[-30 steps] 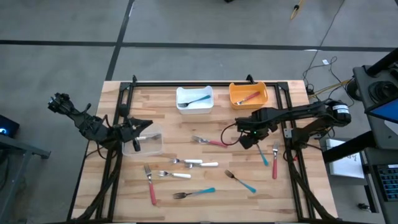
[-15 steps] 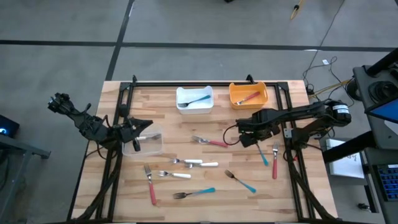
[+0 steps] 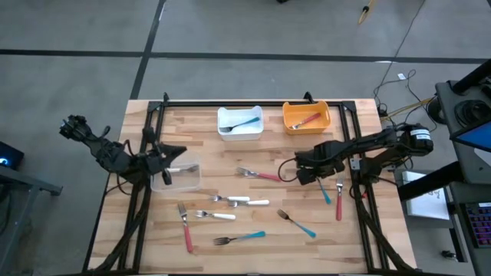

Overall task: Sort silverware by color (type)
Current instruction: Put the top blue fork into the white bin

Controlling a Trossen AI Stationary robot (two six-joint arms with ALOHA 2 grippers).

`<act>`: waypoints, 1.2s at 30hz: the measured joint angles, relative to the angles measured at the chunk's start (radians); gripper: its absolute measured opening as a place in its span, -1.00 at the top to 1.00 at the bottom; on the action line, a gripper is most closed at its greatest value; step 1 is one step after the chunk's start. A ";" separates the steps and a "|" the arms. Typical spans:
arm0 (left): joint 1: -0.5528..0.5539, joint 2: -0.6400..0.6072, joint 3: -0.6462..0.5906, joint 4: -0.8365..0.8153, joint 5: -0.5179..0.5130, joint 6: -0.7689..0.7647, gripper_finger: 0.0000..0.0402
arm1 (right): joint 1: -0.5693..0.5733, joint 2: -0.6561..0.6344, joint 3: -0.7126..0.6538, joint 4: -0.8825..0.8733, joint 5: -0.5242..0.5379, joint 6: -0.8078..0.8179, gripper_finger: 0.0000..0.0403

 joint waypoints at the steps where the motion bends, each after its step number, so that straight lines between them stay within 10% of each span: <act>1: 0.000 -0.004 0.000 0.000 0.000 0.000 1.00 | 0.000 0.000 -0.008 0.008 0.000 0.003 -0.02; 20: 0.000 -0.015 0.000 0.000 0.000 -0.002 1.00 | 0.001 -0.002 -0.034 0.064 0.010 0.011 0.13; 36: 0.000 -0.015 0.000 0.000 0.000 -0.002 1.00 | 0.000 -0.001 -0.035 0.116 0.036 0.031 0.92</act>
